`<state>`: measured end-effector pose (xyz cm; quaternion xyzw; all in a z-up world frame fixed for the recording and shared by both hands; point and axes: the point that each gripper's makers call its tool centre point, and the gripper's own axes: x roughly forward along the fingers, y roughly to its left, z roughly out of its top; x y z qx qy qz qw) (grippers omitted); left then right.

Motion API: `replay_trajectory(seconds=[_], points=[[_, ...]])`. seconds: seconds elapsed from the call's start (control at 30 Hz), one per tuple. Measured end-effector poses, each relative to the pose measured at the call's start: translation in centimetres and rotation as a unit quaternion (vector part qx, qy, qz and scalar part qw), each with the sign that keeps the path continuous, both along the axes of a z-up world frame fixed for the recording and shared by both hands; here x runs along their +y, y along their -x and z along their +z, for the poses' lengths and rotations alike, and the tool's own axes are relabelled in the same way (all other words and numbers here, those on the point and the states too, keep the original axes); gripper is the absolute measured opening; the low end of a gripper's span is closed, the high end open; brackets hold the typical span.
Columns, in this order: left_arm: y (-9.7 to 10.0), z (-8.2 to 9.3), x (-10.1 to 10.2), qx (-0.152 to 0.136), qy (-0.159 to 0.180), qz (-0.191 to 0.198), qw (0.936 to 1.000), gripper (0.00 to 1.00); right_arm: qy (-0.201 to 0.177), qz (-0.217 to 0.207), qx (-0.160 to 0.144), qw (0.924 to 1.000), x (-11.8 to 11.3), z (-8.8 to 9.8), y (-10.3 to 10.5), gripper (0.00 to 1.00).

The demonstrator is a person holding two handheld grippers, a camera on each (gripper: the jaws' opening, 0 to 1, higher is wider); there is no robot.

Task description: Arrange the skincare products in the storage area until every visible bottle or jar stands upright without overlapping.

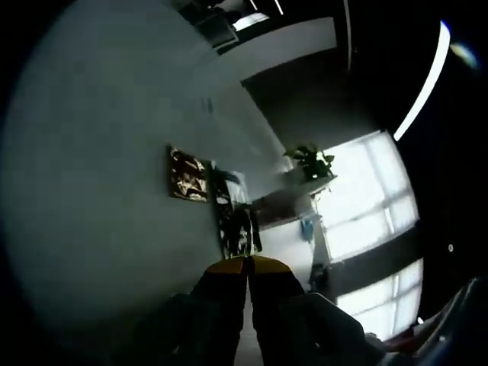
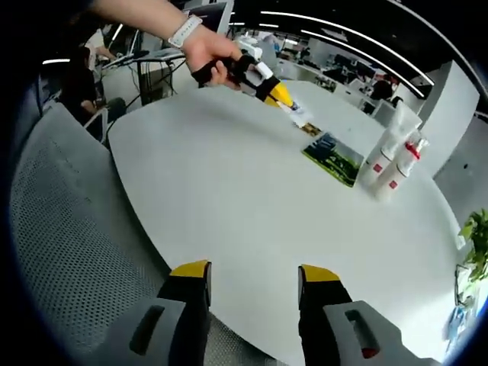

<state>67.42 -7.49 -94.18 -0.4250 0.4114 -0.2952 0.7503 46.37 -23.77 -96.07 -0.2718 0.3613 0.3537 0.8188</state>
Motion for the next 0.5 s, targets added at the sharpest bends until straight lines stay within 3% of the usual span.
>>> replay_trajectory(seconds=[0.23, 0.5], points=[[-0.4, -2.2, 0.0, 0.028, -0.018, -0.003, 0.9994, 0.0, 0.006, -0.001, 0.005, 1.0, -0.2, -0.3, 0.1, 0.41], [-0.7, -3.4, 0.0, 0.048, -0.03, -0.004, 0.9984, 0.0, 0.009, -0.005, 0.01, 0.9999, -0.4, -0.5, 0.1, 0.41]])
